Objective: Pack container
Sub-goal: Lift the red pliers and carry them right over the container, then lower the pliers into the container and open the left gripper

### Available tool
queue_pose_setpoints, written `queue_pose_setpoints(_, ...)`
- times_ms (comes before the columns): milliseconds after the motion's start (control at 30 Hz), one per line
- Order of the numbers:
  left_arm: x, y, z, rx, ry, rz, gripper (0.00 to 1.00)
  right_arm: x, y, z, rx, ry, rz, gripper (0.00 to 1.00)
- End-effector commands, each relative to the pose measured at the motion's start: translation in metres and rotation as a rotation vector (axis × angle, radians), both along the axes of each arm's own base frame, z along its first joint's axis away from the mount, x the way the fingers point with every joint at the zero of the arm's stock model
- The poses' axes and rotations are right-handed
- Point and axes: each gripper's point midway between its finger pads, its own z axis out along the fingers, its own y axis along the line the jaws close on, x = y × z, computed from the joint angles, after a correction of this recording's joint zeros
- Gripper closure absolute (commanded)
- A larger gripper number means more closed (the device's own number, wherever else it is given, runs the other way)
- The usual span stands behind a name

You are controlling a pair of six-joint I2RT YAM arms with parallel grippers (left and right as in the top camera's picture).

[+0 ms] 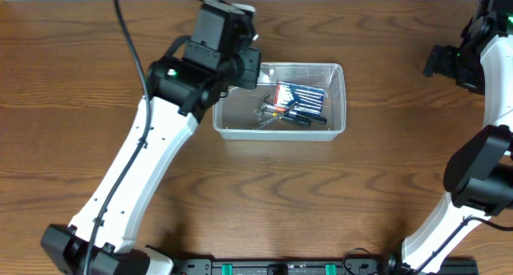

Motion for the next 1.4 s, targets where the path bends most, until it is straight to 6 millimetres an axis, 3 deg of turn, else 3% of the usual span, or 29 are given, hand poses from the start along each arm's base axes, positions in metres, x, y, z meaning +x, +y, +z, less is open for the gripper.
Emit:
queue_pose_setpoints(0, 0.007, -0.007, -0.018, 0.038, 0.027, -0.025, 0.94, -0.001, -0.002, -0.001, 0.0, 0.001, -0.018, 0.01)
queue_pose_setpoints(400, 0.014, -0.032, -0.094, 0.039, 0.221, -0.094, 0.94, -0.001, -0.002, -0.001, 0.0, 0.001, -0.018, 0.01)
queue_pose_setpoints(933, 0.001, -0.026, -0.174, 0.138, 0.448, -0.085, 0.94, -0.001, -0.002, -0.001, 0.0, 0.001, -0.018, 0.01)
queue_pose_setpoints(1367, -0.001, -0.025, -0.202, 0.164, 0.505, -0.083, 0.95, -0.001, -0.002, -0.001, 0.0, 0.001, -0.018, 0.01)
